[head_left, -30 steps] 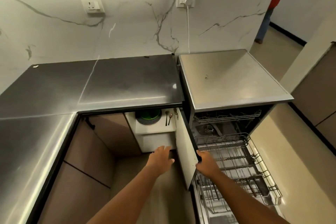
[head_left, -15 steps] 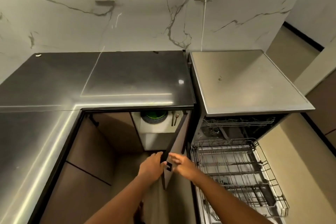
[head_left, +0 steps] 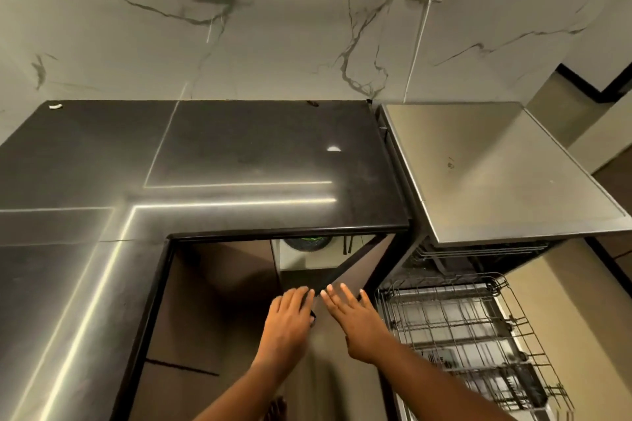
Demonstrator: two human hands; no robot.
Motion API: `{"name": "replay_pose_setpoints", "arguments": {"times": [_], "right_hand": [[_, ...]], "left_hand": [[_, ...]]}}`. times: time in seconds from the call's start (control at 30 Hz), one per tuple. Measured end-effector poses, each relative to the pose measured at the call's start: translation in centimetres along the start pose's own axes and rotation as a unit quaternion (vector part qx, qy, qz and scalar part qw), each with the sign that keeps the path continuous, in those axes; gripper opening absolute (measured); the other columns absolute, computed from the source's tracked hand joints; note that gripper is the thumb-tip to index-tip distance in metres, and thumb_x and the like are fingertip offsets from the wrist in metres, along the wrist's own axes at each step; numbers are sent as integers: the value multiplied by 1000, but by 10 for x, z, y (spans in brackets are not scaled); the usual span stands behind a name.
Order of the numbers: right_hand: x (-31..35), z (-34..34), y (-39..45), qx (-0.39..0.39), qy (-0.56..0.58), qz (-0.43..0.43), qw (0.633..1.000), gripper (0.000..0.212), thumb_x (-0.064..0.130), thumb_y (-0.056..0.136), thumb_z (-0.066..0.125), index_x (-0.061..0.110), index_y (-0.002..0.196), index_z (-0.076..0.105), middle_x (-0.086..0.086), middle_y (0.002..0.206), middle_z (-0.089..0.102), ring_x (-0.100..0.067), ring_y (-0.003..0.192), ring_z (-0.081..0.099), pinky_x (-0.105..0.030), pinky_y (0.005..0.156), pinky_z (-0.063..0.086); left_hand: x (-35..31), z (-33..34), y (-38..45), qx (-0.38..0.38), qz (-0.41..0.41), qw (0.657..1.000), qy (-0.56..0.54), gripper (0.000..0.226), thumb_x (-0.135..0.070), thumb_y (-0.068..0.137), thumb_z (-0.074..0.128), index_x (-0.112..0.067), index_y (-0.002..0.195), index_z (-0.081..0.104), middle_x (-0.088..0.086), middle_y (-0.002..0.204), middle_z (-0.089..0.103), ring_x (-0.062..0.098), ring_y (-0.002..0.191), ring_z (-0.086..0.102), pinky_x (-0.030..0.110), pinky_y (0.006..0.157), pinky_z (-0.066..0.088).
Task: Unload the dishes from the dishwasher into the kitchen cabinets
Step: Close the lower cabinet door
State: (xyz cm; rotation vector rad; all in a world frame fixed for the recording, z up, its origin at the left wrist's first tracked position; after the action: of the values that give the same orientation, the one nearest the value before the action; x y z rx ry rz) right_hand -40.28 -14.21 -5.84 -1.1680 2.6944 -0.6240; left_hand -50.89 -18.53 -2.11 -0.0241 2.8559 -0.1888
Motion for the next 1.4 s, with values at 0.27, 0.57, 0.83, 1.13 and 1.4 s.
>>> {"name": "replay_pose_setpoints", "arguments": {"times": [0.27,0.57,0.83,1.13,1.4], "right_hand": [[9,-14,51,5,6,52,999,109,10,89,59,26,149,-30,4,151,-37,-26,149,-22,-53,120,-7],[4,-25,95,8,12,100,995,109,11,89,59,26,145,-34,6,153,-36,-28,150,-19,-57,121,-2],[-2,-32,132,14,-1,124,992,110,18,87,63,24,151,-25,4,163,-22,-27,151,-17,-55,121,-4],[-10,-51,149,13,-24,127,992,104,21,84,67,22,157,-8,-1,165,5,-27,152,-1,-55,119,-1],[7,-42,137,-18,-5,109,994,98,15,86,66,19,157,-1,-8,165,-6,-30,152,-7,-55,121,2]], "left_hand": [[30,22,20,70,21,991,110,82,-36,103,39,-6,151,-20,14,155,-33,29,145,-28,49,122,-5],[67,34,49,89,25,987,130,84,-38,103,37,1,148,-23,22,152,-36,37,142,-32,47,120,-14],[104,33,93,118,6,983,139,92,-40,99,46,-3,149,-23,15,149,-40,32,145,-28,44,119,-14],[127,32,127,172,-4,972,161,89,-48,96,48,-11,156,-7,7,165,-7,26,152,-7,47,123,-5],[97,34,111,138,44,979,146,84,-40,100,45,-10,154,-12,15,164,-9,32,149,-19,57,120,1]]}}
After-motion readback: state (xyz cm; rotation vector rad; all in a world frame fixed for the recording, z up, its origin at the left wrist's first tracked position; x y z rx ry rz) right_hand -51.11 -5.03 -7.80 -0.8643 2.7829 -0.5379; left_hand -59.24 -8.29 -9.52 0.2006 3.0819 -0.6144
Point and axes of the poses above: each hand's wrist, its own y-axis towards the middle knuckle, its own z-axis out of the palm, x = y × z, the point moved 10 cm from there along y, towards the middle knuckle
